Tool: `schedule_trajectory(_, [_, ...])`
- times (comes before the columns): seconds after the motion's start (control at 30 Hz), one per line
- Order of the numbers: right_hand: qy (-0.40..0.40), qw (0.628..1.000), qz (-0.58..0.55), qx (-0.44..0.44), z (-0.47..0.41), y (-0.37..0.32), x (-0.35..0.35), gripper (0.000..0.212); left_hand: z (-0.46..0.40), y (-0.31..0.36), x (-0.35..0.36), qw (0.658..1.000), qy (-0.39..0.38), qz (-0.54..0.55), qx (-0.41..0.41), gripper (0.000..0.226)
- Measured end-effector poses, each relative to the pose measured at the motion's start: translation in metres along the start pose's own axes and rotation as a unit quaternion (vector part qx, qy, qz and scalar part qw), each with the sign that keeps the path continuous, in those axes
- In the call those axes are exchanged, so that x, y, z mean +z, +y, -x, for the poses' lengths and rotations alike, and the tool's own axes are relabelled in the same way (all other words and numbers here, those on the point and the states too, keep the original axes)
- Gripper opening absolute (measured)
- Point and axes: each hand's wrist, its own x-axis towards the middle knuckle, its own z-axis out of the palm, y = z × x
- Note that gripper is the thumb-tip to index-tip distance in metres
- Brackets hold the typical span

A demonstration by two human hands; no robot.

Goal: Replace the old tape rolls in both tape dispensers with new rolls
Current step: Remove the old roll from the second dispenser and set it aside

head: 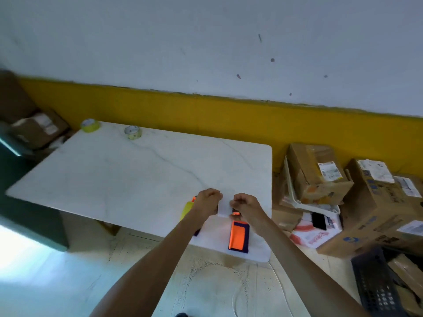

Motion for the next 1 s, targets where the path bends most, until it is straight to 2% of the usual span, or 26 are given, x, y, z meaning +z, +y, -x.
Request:
schedule_trajectory(0.17, [-0.067,0.996,0.058,-0.030,-0.026,-0.027,0.078,0.011,0.009,0.012,-0.081,0.996,0.083,0.010,0.025,0.015])
schedule_trajectory(0.43, [-0.159,0.980,0.106,-0.059,-0.064,-0.057,0.249,0.011,0.021,0.021,-0.248,0.981,0.183,0.043,0.050,0.018])
schedule_trajectory(0.57, [-0.185,0.973,0.119,-0.072,-0.082,-0.067,0.338,0.021,0.023,0.024,-0.336,0.976,0.205,0.046,0.059,0.019])
schedule_trajectory(0.67, [-0.201,0.968,0.123,-0.087,-0.091,-0.077,0.389,0.017,0.021,0.027,-0.390,0.973,0.217,0.049,0.065,0.019])
schedule_trajectory(0.83, [-0.202,0.964,0.145,-0.089,-0.116,-0.097,0.443,0.004,0.001,0.038,-0.449,0.972,0.212,0.061,0.079,0.016])
schedule_trajectory(1.0, [-0.188,0.968,0.150,-0.072,-0.169,-0.111,0.481,0.005,-0.056,0.045,-0.493,0.973,0.204,0.078,0.069,0.016])
